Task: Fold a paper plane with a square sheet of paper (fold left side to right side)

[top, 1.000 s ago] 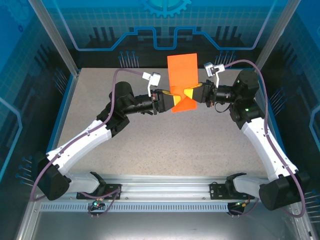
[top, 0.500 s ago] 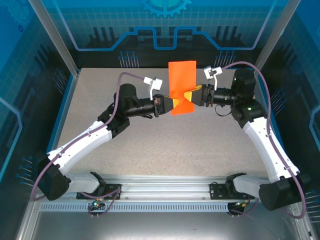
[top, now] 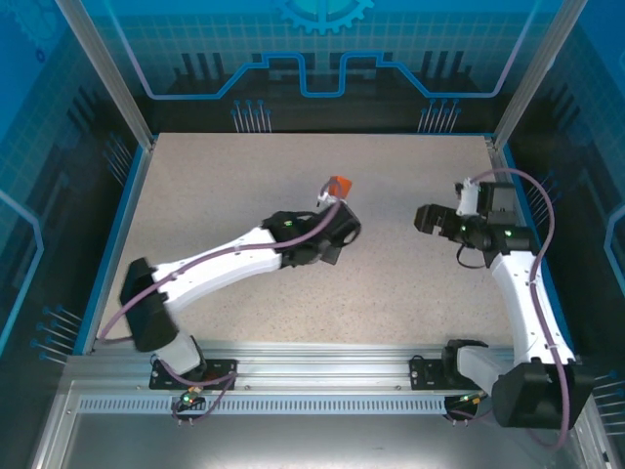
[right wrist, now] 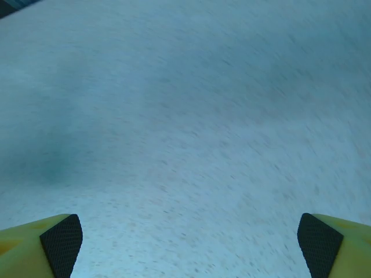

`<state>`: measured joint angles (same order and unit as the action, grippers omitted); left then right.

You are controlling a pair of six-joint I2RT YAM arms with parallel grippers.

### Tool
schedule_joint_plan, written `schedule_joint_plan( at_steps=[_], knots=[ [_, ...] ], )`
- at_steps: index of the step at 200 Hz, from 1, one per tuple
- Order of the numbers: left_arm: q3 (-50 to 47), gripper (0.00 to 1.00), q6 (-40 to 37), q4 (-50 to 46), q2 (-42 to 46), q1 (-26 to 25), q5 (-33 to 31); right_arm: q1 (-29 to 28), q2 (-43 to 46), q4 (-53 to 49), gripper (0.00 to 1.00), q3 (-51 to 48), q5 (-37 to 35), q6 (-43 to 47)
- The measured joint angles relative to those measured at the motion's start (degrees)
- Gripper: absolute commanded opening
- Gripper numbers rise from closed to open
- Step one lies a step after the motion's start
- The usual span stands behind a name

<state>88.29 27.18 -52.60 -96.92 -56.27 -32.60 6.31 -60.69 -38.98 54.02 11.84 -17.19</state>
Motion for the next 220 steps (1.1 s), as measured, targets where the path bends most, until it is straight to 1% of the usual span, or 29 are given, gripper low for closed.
schedule_joint_plan(
  at_steps=[15,25,33,51,63,78,105,129,147,181,188,193,197,220],
  knots=[
    [5.6,0.07,3.8,-8.9,-6.9,-1.2,-4.8,3.0,1.3,-0.1,0.99,-3.9,-0.7,-1.0],
    [9.5,0.03,6.6,-14.3,-11.4,-1.8,-7.1,4.2,2.1,0.0,1.00,-5.6,-1.0,-1.5],
    [12.5,0.01,8.7,-18.2,-14.9,-2.1,-8.3,4.8,2.7,0.0,0.99,-6.4,-1.0,-1.9],
    [19.8,0.00,12.7,-26.6,-22.6,-2.6,-9.8,5.4,3.5,0.1,0.99,-7.1,-1.2,-2.4],
    [23.9,0.00,14.9,-31.0,-27.3,-2.9,-9.8,5.4,3.7,0.4,0.99,-7.4,-1.3,-2.7],
    [27.9,0.00,16.5,-34.2,-32.7,-3.2,-9.2,5.6,3.8,1.1,0.99,-8.0,-1.3,-3.2],
    [32.5,0.01,17.1,-37.0,-40.4,-3.3,-6.0,5.7,3.8,2.2,0.99,-9.9,-0.9,-4.0],
    [36.0,0.04,16.9,-38.4,-44.5,-3.2,-2.8,5.7,3.8,2.8,0.99,-10.9,-0.4,-4.4],
    [38.7,0.09,16.2,-38.9,-46.3,-3.0,-0.1,5.7,3.8,3.2,0.99,-11.0,0.1,-4.4],
    [43.6,0.20,13.8,-39.0,-49.5,-1.4,5.6,5.7,3.2,4.0,1.00,-11.3,1.0,-4.4],
    [45.0,0.25,13.1,-38.7,-50.3,-0.9,6.9,5.7,2.6,4.1,0.99,-11.3,1.4,-4.3],
    [45.8,0.32,12.9,-38.3,-50.8,-0.5,7.7,5.7,2.2,4.1,0.99,-11.3,1.7,-4.2],
    [46.4,0.36,12.7,-38.1,-51.0,-0.1,8.5,5.7,1.8,4.1,1.00,-11.3,2.2,-4.0],
    [48.7,0.50,10.6,-35.7,-51.1,2.0,12.6,5.7,-0.9,4.1,0.99,-11.3,3.9,-3.3]
  ],
)
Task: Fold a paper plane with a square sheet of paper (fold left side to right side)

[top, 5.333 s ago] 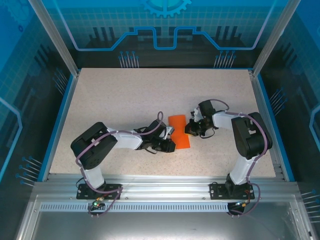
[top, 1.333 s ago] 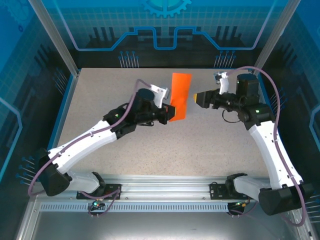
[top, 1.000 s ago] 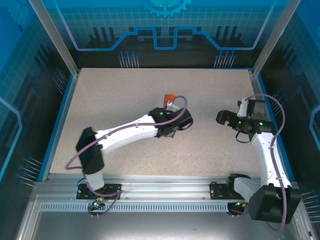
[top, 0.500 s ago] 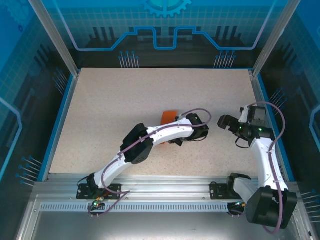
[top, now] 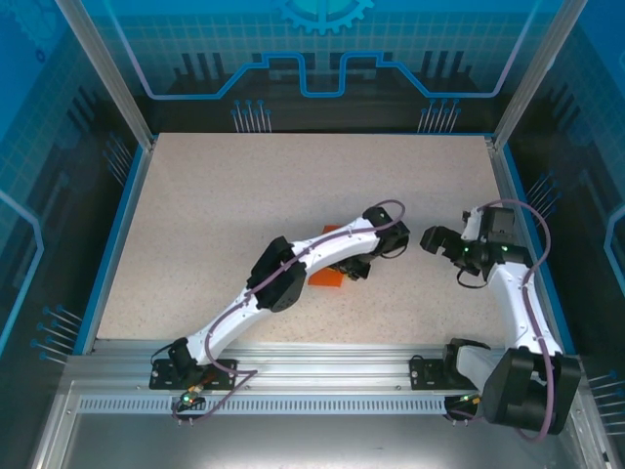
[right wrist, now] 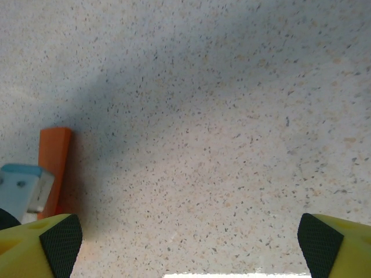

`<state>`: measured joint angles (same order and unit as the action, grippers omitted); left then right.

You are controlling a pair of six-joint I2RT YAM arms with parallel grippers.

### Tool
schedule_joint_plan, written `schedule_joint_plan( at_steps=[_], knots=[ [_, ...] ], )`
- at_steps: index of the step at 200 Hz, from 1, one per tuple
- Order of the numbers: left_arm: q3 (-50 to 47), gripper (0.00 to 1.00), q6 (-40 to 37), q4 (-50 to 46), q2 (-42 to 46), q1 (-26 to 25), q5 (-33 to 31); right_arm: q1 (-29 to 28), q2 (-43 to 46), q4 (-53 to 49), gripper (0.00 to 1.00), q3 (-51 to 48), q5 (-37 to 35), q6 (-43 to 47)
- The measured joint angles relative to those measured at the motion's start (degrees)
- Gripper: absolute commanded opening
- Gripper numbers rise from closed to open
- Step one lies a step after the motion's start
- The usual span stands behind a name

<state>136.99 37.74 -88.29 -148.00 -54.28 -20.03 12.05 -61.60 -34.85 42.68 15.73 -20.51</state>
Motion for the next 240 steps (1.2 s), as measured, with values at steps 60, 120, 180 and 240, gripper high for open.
schedule_joint_plan(
  at_steps=[60,120,180,240],
  knots=[
    [-11.8,0.71,-3.7,15.7,13.5,5.0,12.1,-6.2,-7.2,1.3,0.98,0.6,3.5,1.0],
    [-50.3,0.81,-3.6,41.4,49.0,15.1,20.7,-22.1,-18.5,13.8,0.89,6.5,8.6,-5.0],
    [-71.3,0.80,-0.7,60.6,52.4,27.1,34.8,-28.3,-36.6,25.0,0.82,17.3,11.6,-9.4],
    [-71.6,0.80,-0.6,71.6,44.8,27.3,42.4,-29.9,-45.3,27.5,0.81,20.1,12.2,-10.8]
  ],
)
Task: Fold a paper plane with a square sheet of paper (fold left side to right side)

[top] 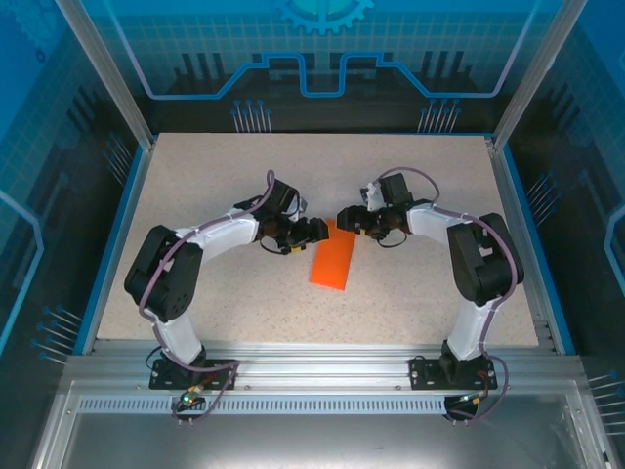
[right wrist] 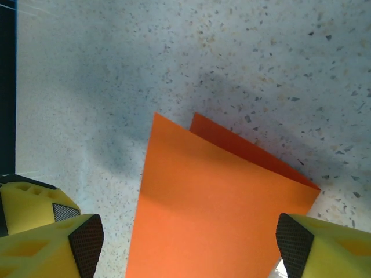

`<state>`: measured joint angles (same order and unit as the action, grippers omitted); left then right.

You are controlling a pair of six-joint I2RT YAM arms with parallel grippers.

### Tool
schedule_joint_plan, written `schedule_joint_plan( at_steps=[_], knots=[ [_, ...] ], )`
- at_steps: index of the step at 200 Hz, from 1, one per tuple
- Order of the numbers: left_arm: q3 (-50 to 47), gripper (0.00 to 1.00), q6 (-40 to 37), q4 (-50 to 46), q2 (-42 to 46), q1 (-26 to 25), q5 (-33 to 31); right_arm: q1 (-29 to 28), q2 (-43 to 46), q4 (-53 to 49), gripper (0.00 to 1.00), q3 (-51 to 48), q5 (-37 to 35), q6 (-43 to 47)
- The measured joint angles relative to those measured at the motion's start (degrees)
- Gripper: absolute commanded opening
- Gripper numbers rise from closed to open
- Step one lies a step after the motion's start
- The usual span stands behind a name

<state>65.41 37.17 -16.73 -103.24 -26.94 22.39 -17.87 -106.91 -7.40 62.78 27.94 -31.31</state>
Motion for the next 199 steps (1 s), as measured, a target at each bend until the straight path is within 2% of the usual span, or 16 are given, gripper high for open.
schedule_joint_plan(
  at_steps=[70,122,199],
  knots=[
    [0.0,0.78,0.0,2.3,-4.7,0.0,1.8,-0.1,-2.8,0.0,0.78,0.7,0.0,0.3],
    [0.0,0.72,0.5,4.6,-7.0,0.0,4.6,-0.1,-3.7,-0.1,0.78,1.4,0.0,0.8],
    [0.0,0.44,2.0,6.4,-7.5,0.0,6.2,-0.1,-3.8,-0.5,0.78,1.6,0.0,1.5]
  ],
)
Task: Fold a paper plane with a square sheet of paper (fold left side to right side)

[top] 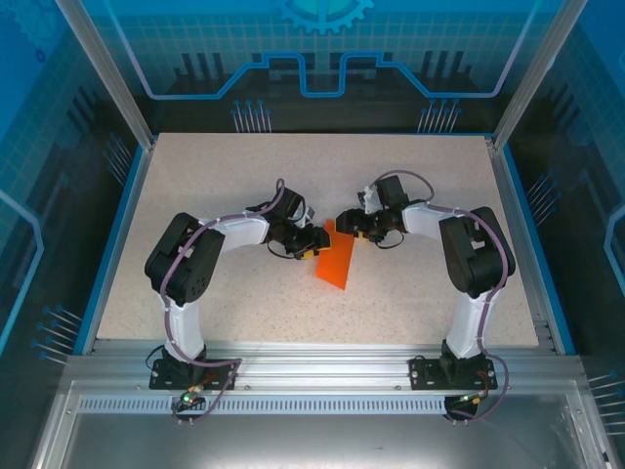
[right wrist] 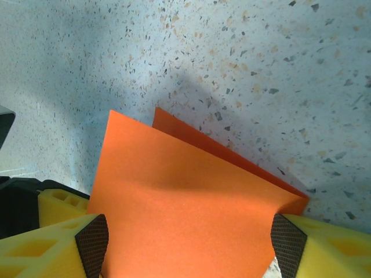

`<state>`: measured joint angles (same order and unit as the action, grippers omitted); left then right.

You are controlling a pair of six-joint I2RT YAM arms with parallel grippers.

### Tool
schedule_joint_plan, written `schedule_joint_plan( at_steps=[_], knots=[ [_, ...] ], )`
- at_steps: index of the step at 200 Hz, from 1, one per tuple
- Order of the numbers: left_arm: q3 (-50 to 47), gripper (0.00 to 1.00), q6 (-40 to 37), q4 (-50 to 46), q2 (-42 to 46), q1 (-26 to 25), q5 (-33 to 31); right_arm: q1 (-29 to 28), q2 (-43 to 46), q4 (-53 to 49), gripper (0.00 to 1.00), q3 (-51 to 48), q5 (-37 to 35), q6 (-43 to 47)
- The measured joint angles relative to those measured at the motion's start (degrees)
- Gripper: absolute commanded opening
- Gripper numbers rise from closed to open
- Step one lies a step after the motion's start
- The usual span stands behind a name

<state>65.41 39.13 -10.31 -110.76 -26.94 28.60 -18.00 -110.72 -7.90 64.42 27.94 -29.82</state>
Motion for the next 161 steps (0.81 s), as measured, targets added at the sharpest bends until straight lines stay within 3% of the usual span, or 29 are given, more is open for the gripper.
schedule_joint_plan(
  at_steps=[90,137,161],
  knots=[
    [-2.0,0.16,0.0,0.1,0.0,0.0,-0.4,0.0,1.7,-1.0,0.82,0.5,-0.9,4.9],
    [-3.9,0.11,2.4,0.2,2.4,-0.4,-1.4,-0.8,20.7,0.6,0.83,-10.6,-4.9,12.4],
    [-3.9,0.11,3.7,0.3,3.8,-0.6,-1.8,-6.3,32.8,2.1,0.83,-20.6,-10.1,17.2]
  ],
)
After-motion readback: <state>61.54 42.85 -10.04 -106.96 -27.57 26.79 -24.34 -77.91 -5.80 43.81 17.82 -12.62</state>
